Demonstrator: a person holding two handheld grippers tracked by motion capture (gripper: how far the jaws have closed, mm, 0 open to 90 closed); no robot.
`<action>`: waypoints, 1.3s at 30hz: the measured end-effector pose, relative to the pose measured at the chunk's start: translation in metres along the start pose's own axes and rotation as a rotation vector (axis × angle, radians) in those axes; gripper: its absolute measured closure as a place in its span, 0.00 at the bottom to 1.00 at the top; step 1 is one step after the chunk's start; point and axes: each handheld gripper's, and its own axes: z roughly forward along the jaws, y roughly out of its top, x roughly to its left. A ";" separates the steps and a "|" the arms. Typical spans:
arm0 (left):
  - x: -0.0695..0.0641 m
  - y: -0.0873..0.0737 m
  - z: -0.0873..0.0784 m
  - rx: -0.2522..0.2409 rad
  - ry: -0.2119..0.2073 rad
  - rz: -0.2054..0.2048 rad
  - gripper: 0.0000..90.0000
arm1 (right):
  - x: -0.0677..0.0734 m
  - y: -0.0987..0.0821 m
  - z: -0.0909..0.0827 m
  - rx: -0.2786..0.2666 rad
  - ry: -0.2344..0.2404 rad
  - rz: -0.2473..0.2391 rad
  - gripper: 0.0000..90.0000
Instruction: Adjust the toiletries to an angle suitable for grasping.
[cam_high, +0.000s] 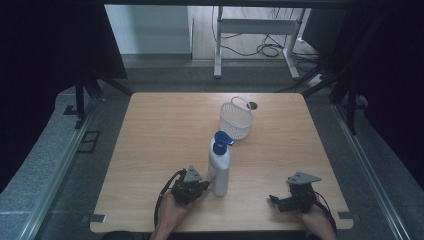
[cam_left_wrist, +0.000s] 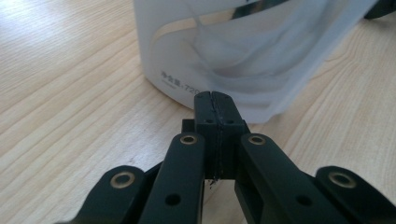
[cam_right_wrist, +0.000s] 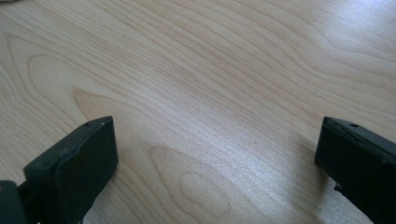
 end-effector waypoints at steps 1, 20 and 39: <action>-0.001 0.000 0.000 0.002 -0.001 0.005 0.99 | 0.000 0.000 0.000 0.001 -0.001 0.000 0.00; -0.023 0.013 0.010 0.005 -0.050 0.062 0.99 | 0.000 0.000 0.000 0.000 -0.001 0.000 0.00; -0.032 0.022 0.025 0.019 -0.051 0.086 0.99 | 0.000 0.000 0.000 0.000 0.000 0.000 0.00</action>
